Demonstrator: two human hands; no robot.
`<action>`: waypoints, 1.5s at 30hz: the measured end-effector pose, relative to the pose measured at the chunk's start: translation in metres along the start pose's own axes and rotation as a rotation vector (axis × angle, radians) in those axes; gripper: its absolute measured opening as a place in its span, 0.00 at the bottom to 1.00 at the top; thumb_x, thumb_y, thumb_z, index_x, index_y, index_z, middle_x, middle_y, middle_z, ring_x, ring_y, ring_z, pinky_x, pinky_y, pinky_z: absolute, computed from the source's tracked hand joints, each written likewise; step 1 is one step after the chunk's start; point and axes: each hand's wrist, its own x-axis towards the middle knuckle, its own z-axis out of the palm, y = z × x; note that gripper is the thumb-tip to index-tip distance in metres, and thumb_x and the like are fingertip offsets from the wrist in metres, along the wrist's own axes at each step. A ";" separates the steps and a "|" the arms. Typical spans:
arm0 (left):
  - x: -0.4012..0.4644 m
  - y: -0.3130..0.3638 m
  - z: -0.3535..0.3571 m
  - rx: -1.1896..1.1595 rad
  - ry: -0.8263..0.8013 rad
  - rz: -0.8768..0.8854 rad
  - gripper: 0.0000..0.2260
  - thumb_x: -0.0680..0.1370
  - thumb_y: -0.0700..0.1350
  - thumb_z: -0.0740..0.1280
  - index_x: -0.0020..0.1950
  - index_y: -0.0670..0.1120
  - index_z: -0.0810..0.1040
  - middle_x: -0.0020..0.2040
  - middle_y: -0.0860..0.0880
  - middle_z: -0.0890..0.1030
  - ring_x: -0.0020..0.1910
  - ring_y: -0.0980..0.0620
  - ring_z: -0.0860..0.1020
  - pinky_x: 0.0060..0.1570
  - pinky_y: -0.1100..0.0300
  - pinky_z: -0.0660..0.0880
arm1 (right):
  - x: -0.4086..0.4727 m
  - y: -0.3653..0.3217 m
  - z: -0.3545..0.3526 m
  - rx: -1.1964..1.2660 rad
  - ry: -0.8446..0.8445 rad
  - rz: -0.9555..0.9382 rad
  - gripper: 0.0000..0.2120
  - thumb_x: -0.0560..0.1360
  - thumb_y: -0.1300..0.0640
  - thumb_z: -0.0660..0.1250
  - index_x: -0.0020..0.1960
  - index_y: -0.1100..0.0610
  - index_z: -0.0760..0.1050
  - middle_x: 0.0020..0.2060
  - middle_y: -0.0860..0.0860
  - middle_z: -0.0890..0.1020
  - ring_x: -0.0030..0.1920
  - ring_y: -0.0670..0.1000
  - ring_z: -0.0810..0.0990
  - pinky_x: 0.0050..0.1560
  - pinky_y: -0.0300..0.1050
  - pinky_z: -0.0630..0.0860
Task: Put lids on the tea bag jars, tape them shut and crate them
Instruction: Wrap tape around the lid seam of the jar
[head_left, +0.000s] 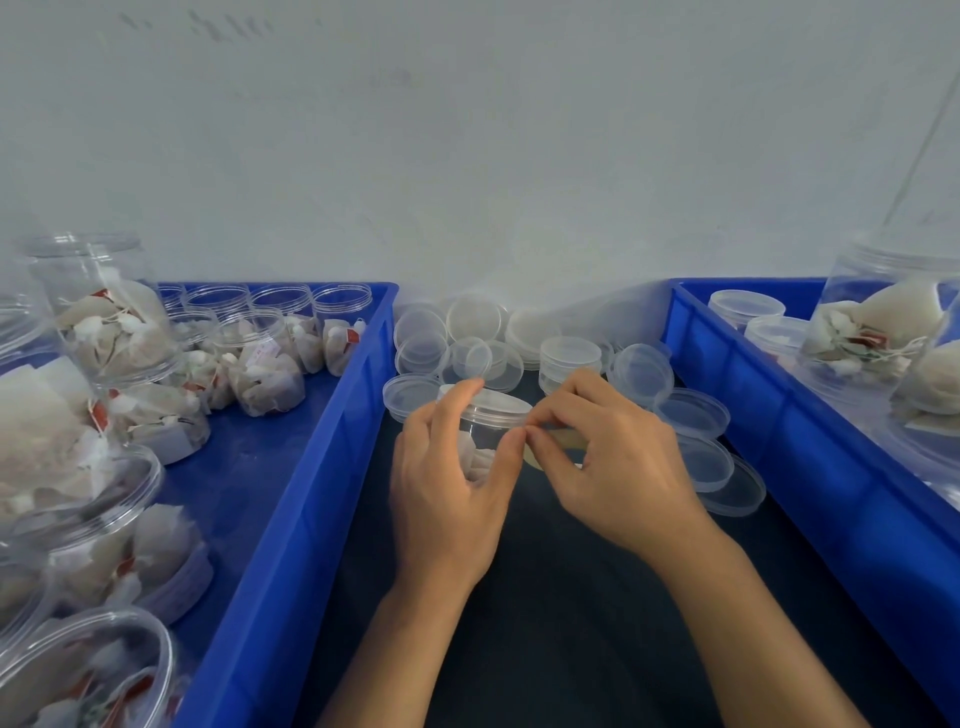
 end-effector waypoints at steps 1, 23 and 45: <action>0.000 0.000 0.000 -0.003 0.007 -0.001 0.24 0.80 0.66 0.65 0.74 0.62 0.70 0.64 0.55 0.76 0.62 0.57 0.75 0.56 0.61 0.76 | 0.000 -0.001 0.000 -0.007 0.006 -0.002 0.03 0.80 0.47 0.70 0.50 0.44 0.82 0.47 0.40 0.76 0.42 0.48 0.79 0.35 0.51 0.79; 0.006 -0.001 -0.003 -0.103 0.094 -0.127 0.15 0.79 0.58 0.67 0.64 0.56 0.74 0.55 0.53 0.81 0.52 0.55 0.80 0.50 0.51 0.79 | 0.001 -0.017 0.009 -0.247 0.030 -0.072 0.10 0.79 0.54 0.57 0.54 0.50 0.76 0.41 0.43 0.77 0.40 0.49 0.68 0.31 0.49 0.70; 0.015 -0.011 -0.012 -0.420 -0.161 -0.206 0.08 0.77 0.56 0.66 0.55 0.63 0.75 0.49 0.57 0.83 0.46 0.56 0.83 0.43 0.65 0.79 | 0.003 -0.009 0.011 -0.202 -0.122 0.038 0.18 0.81 0.48 0.49 0.66 0.44 0.72 0.51 0.41 0.81 0.48 0.48 0.76 0.39 0.51 0.78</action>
